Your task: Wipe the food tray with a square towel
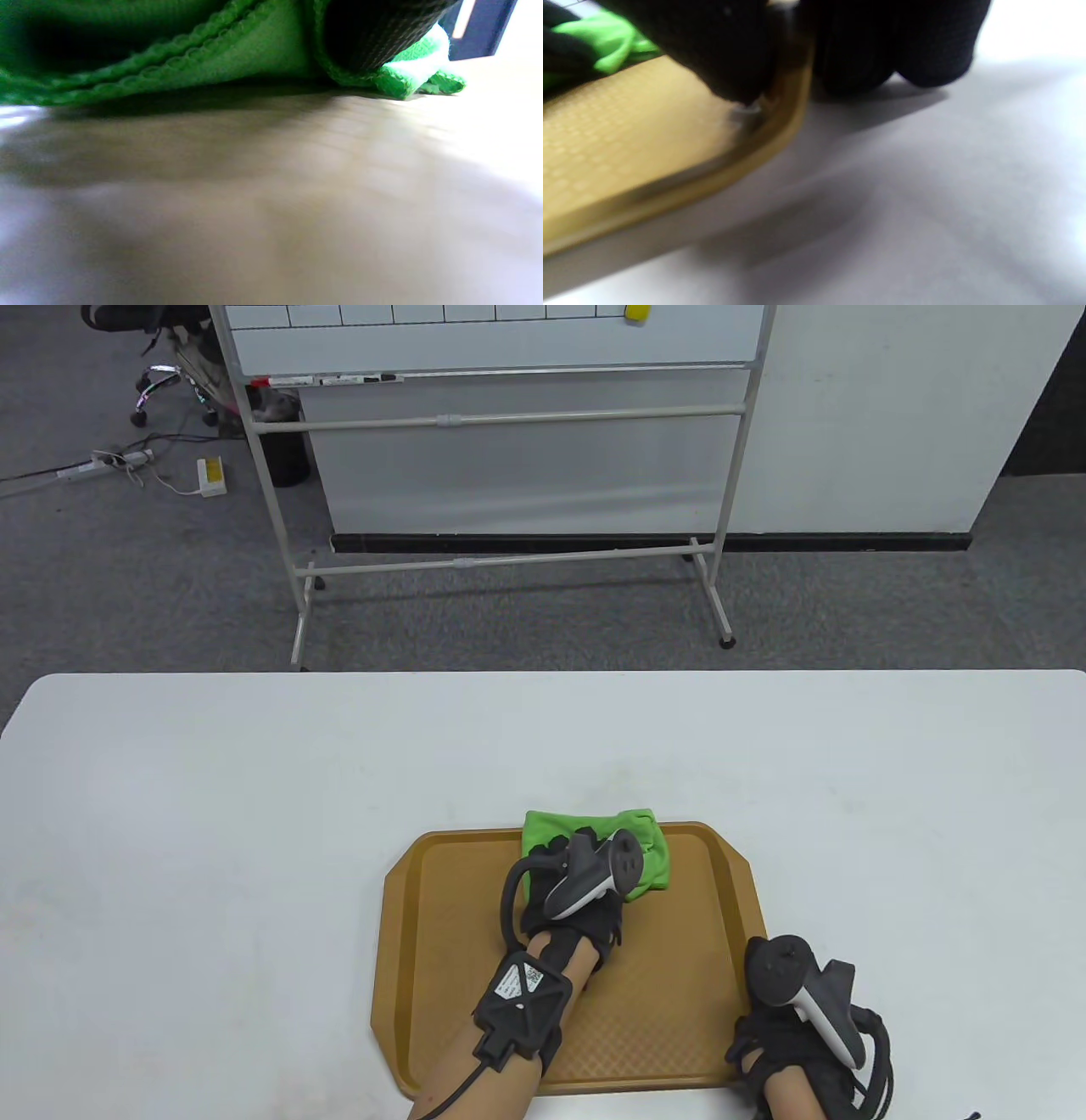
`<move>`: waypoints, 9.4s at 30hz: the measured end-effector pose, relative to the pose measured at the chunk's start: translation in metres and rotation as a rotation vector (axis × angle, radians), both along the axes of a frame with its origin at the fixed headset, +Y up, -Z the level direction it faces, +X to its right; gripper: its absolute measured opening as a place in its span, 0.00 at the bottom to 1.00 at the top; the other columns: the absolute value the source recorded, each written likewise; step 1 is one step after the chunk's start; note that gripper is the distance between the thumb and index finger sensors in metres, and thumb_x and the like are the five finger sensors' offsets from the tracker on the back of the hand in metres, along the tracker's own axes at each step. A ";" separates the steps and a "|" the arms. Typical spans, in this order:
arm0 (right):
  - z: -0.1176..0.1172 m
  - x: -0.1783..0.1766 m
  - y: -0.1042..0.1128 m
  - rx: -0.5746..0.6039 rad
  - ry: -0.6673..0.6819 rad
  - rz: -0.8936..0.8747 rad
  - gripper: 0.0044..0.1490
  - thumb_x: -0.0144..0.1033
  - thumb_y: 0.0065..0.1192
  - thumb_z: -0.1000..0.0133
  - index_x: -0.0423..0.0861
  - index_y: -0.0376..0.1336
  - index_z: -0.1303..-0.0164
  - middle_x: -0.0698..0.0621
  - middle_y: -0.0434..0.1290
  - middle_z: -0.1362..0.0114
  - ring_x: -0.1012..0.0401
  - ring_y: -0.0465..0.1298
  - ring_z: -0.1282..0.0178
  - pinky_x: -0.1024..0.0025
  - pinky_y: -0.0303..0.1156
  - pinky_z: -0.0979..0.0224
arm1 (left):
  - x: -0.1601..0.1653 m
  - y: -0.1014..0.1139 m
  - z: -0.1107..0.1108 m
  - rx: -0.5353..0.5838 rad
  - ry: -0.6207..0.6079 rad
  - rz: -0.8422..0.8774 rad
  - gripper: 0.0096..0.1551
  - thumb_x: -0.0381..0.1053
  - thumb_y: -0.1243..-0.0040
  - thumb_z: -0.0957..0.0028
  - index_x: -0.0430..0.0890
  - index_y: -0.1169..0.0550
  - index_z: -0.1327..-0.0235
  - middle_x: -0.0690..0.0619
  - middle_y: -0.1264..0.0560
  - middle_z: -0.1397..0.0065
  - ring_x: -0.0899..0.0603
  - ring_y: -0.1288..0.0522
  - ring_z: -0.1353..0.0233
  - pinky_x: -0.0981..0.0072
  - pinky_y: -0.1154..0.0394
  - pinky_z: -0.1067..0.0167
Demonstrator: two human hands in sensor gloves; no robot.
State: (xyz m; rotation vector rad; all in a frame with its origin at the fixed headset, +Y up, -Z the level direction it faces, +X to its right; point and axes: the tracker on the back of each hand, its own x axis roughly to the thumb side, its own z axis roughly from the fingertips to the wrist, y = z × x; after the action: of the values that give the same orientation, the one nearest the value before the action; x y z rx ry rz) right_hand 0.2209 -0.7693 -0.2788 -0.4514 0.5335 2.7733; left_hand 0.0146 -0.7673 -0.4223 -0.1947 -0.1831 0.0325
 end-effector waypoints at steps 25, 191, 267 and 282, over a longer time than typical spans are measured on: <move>0.001 0.020 0.000 0.038 -0.053 -0.154 0.44 0.40 0.56 0.47 0.63 0.43 0.22 0.48 0.64 0.23 0.51 0.76 0.43 0.52 0.73 0.39 | 0.048 0.009 0.096 -0.236 -0.455 -0.081 0.38 0.61 0.44 0.44 0.58 0.41 0.21 0.51 0.47 0.16 0.34 0.39 0.25 0.40 0.40 0.29; 0.002 0.020 -0.001 0.013 -0.050 -0.167 0.46 0.44 0.58 0.46 0.63 0.40 0.22 0.46 0.61 0.21 0.51 0.73 0.41 0.52 0.71 0.37 | -0.099 0.015 0.128 -0.352 -0.387 -0.159 0.35 0.62 0.44 0.45 0.67 0.41 0.23 0.57 0.52 0.12 0.34 0.45 0.17 0.37 0.43 0.26; 0.003 0.020 -0.001 0.012 -0.049 -0.166 0.46 0.45 0.58 0.46 0.63 0.40 0.22 0.47 0.60 0.21 0.51 0.73 0.41 0.52 0.70 0.37 | -0.362 0.009 0.109 -0.246 0.390 0.048 0.39 0.62 0.44 0.46 0.64 0.44 0.22 0.51 0.55 0.12 0.30 0.51 0.16 0.35 0.47 0.25; 0.003 0.022 -0.002 0.012 -0.062 -0.221 0.47 0.52 0.58 0.46 0.63 0.40 0.21 0.45 0.58 0.20 0.50 0.70 0.37 0.52 0.69 0.36 | -0.382 0.046 0.129 -0.158 0.269 0.525 0.48 0.69 0.45 0.51 0.58 0.48 0.20 0.48 0.56 0.12 0.28 0.59 0.17 0.32 0.56 0.27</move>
State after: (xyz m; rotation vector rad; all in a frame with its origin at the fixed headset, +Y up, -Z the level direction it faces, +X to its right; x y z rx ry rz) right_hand 0.2431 -0.7711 -0.2753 -0.4459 0.5188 2.5418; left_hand -0.3671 -0.7211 -0.2934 -0.2935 0.0411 0.5941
